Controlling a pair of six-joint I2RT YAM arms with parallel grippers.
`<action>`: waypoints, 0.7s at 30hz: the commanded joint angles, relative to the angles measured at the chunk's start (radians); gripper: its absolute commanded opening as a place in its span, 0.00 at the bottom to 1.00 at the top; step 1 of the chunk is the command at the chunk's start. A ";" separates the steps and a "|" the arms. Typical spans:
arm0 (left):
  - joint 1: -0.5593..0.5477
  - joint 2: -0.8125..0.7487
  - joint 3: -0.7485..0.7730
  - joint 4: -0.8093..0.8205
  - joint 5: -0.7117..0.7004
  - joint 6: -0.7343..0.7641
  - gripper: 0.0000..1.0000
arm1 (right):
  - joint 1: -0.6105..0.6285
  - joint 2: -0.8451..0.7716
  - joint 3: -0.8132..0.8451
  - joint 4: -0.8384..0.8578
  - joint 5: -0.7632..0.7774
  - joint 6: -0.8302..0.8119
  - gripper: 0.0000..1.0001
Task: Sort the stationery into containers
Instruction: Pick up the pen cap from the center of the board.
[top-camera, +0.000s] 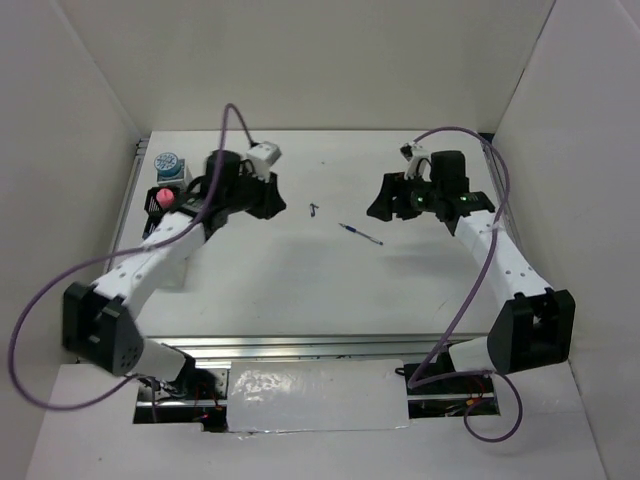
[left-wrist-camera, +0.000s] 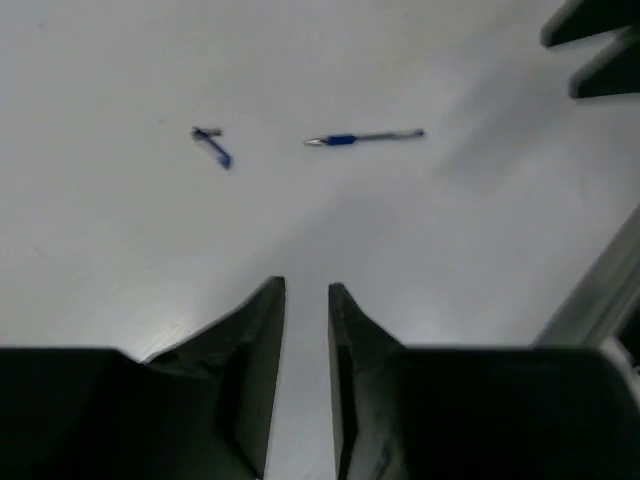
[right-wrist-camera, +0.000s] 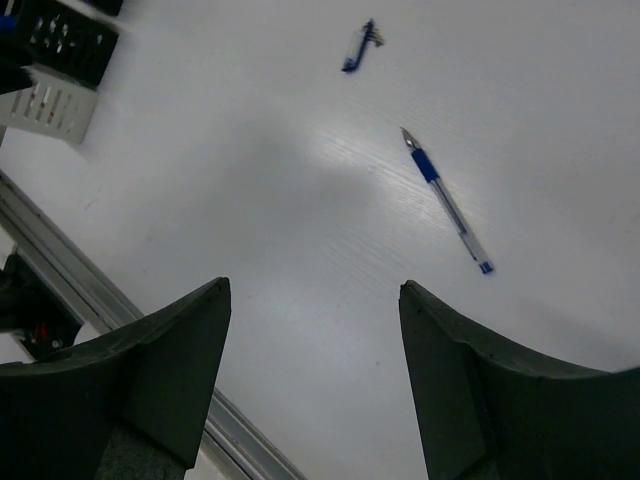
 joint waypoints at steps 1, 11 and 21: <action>-0.182 0.204 0.216 -0.153 -0.565 -0.184 0.27 | -0.072 -0.052 -0.022 0.020 -0.016 0.037 0.75; -0.247 0.662 0.596 -0.298 -0.697 -0.476 0.22 | -0.174 -0.125 -0.085 0.048 -0.070 0.082 0.76; -0.195 0.781 0.630 -0.217 -0.596 -0.543 0.47 | -0.175 -0.150 -0.110 0.077 -0.101 0.097 0.77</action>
